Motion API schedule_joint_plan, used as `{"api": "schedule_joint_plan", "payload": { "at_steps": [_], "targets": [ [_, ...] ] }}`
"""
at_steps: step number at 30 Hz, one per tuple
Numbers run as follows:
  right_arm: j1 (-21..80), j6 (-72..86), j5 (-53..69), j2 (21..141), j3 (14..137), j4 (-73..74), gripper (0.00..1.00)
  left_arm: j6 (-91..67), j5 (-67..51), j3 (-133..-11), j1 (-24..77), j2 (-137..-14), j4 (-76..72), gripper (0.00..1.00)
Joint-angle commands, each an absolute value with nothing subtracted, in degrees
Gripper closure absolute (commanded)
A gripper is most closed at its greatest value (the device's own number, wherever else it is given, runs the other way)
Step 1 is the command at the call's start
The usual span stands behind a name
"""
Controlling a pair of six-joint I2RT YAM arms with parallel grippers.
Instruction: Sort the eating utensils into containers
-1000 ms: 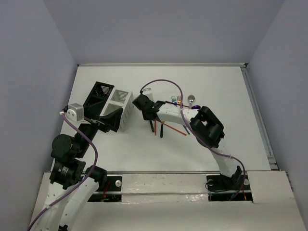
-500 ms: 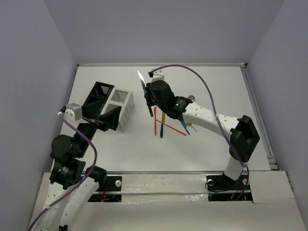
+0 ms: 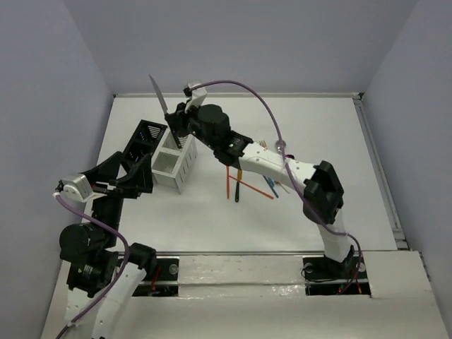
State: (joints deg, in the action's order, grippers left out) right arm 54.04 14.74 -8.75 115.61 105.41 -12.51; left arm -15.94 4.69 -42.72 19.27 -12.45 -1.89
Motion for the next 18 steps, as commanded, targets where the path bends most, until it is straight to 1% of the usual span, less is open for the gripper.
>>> {"api": "schedule_joint_plan", "payload": {
  "at_steps": [1, 2, 3, 6, 8, 12, 18],
  "targets": [
    [54.4, 13.01, -4.66, 124.87, 117.31, -23.02, 1.0, -16.26, 7.39, -42.19, 18.72, -11.78, -4.66, 0.01],
    [54.4, 12.66, -4.66, 127.07, 120.12, -23.55, 1.0, -16.09, 7.3, -42.19, 18.72, -11.95, -4.66, 0.01],
    [54.4, 12.48, -4.83, 132.05, 126.41, -23.82, 1.0, -16.0, 7.38, -42.27, 18.72, -12.21, -4.57, 0.01],
    [54.4, 11.95, -4.49, 138.85, 137.5, -24.34, 1.0, -15.82, 7.03, -42.28, 18.72, -12.57, -4.57, 0.01],
    [54.4, 12.04, -4.48, 143.25, 140.17, -25.57, 1.0, -15.65, 6.68, -42.28, 19.33, -12.65, -4.57, 0.01],
    [54.4, 10.99, -6.33, 146.42, 141.86, -28.38, 1.0, -15.38, 6.33, -42.19, 19.34, -12.48, -4.31, 0.01],
    [54.4, 8.35, -6.85, 142.57, 132.64, -32.07, 1.0, -15.38, 5.28, -42.1, 19.86, -12.39, -4.57, 0.01]
  ]
}}
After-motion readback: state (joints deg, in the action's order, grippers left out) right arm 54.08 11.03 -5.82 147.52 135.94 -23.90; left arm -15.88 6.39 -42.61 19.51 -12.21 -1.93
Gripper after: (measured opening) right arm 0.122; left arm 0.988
